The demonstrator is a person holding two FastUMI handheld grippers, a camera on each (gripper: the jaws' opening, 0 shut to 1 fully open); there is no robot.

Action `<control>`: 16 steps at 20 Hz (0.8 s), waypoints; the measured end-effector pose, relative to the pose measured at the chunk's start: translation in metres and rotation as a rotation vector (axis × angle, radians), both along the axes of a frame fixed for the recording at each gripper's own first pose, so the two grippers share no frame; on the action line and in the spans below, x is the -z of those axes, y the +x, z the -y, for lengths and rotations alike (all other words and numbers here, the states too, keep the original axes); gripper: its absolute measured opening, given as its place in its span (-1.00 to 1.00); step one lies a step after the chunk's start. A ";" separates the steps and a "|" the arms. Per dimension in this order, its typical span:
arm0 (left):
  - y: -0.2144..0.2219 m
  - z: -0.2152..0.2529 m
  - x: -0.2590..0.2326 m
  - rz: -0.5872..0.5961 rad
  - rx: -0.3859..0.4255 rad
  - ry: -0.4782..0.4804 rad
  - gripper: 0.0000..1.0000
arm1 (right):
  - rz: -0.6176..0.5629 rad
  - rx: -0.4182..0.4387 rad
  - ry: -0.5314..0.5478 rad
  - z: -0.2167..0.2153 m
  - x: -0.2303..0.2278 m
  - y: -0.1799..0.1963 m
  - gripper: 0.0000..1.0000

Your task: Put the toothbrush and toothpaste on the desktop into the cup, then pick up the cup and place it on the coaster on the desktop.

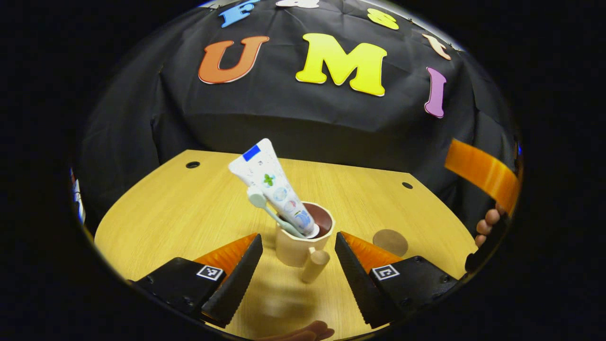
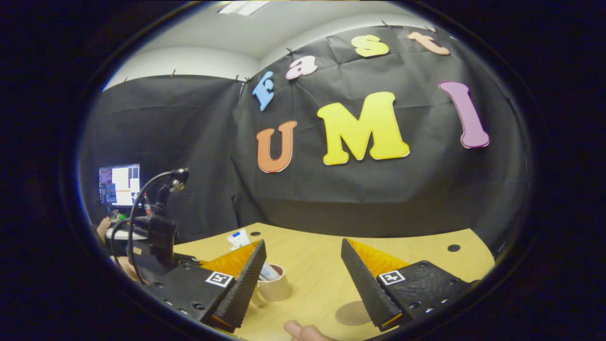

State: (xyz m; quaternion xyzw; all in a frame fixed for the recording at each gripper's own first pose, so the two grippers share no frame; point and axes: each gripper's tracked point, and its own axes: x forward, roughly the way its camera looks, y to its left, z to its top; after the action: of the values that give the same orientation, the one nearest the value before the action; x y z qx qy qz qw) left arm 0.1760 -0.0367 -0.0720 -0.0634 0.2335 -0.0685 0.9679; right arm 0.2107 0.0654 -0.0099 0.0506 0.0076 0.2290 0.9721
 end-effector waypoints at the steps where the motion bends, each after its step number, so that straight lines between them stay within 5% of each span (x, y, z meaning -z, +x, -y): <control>1: 0.002 0.004 0.004 -0.055 0.008 -0.023 0.95 | 0.029 0.038 -0.028 0.013 0.003 -0.004 0.84; 8: 0.013 0.003 0.047 -0.410 -0.035 -0.008 0.95 | 0.088 0.219 -0.058 0.077 0.040 -0.039 0.96; 13: 0.015 0.006 0.058 -0.541 -0.045 0.055 0.85 | 0.078 0.246 0.001 0.118 0.059 -0.038 0.89; 16: 0.017 0.001 0.057 -0.587 -0.056 0.061 0.40 | 0.116 0.241 0.018 0.126 0.045 -0.051 0.89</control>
State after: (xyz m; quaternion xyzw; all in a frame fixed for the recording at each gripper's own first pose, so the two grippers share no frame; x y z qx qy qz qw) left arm 0.1927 -0.0379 -0.1293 -0.0579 0.5037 -0.0134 0.8618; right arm 0.1593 -0.0608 -0.0551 0.0463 -0.0569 0.1132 0.9909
